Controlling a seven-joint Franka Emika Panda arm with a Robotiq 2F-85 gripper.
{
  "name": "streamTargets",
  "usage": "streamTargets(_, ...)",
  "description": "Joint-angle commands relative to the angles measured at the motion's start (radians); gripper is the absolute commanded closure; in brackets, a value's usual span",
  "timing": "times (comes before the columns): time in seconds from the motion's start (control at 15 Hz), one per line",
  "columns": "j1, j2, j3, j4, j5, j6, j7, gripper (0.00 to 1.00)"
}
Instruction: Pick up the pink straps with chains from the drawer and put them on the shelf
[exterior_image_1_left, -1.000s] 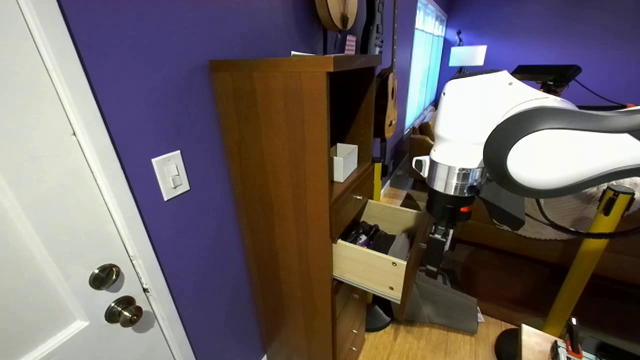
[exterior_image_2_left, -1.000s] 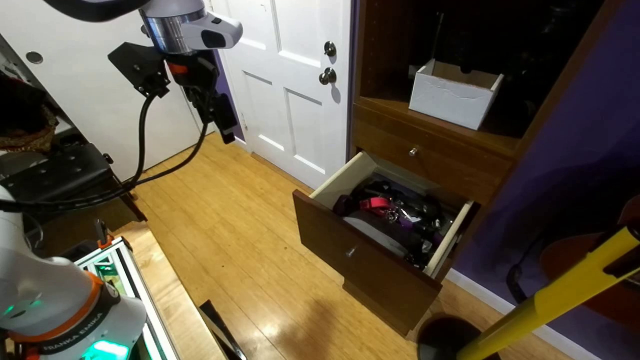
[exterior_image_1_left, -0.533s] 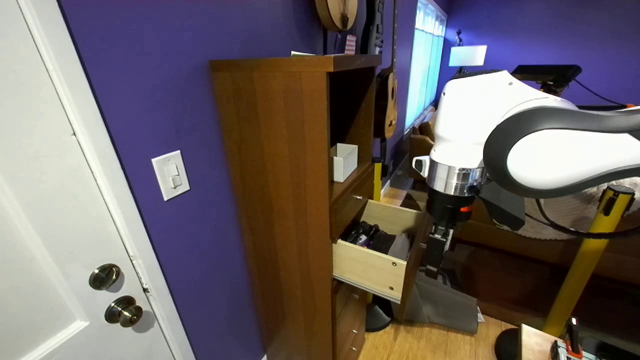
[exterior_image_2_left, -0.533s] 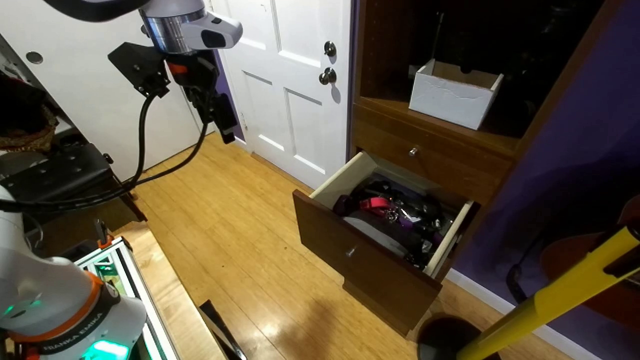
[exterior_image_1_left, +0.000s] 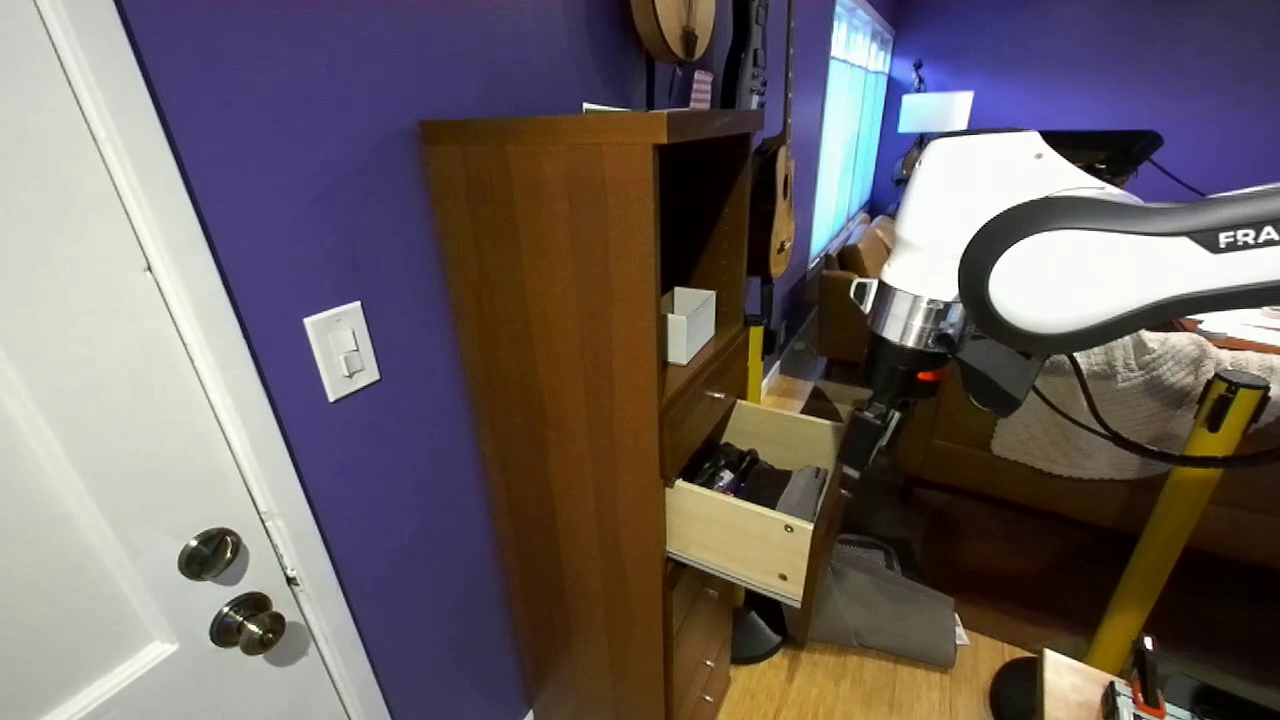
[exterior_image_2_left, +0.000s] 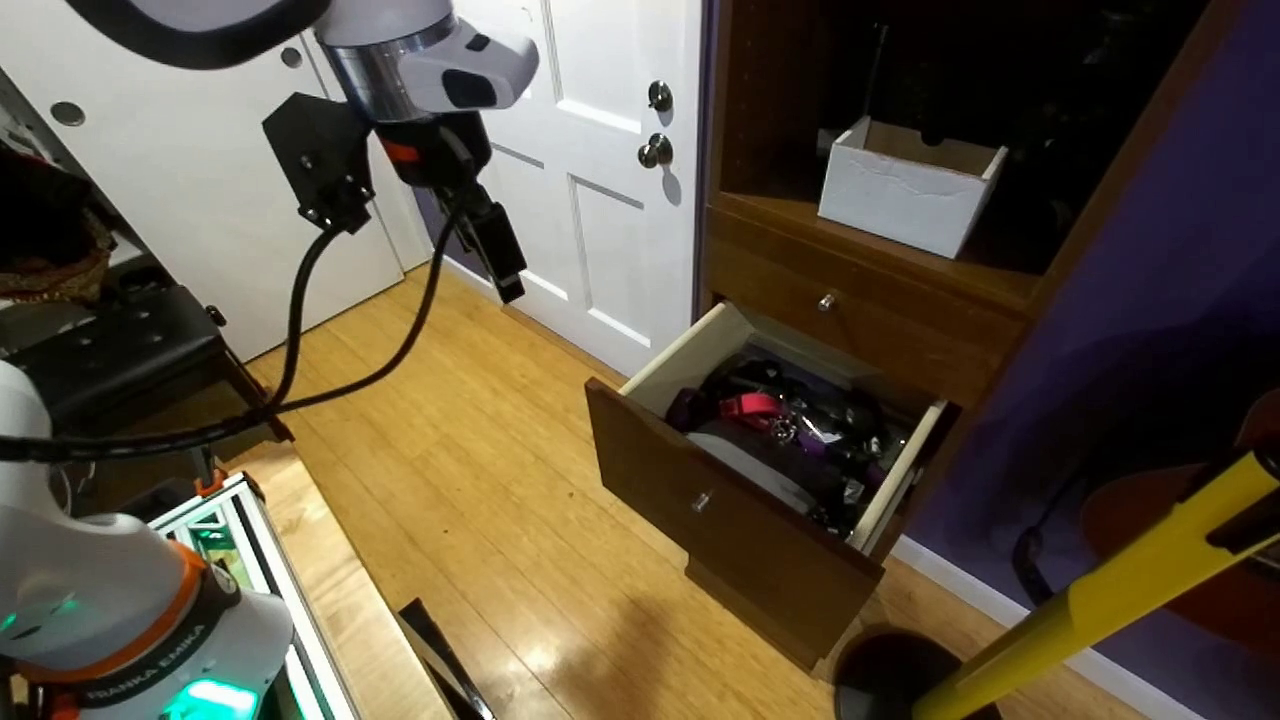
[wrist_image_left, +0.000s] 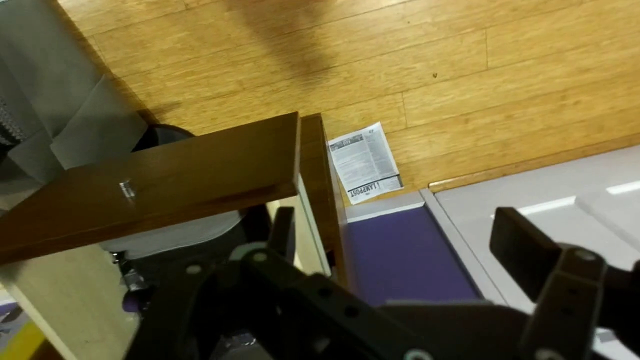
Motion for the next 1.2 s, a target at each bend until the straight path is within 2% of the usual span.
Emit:
streamTargets(0.0,-0.058,0.053,-0.082,0.019,-0.021,0.068,-0.045,0.00)
streamTargets(0.2,-0.076,0.144,-0.121,0.073,-0.022,0.111,-0.088,0.00)
streamTargets(0.33,-0.077,0.210,-0.123,0.119,-0.014,0.106,-0.080,0.00)
streamTargets(0.73,-0.076,0.425,-0.098,0.226,-0.018,0.198,-0.036,0.00)
streamTargets(0.93,-0.078,0.514,-0.102,0.286,-0.010,0.219,-0.049,0.00)
streamTargets(1.13,-0.081,0.588,-0.109,0.306,0.026,0.298,-0.092,0.00)
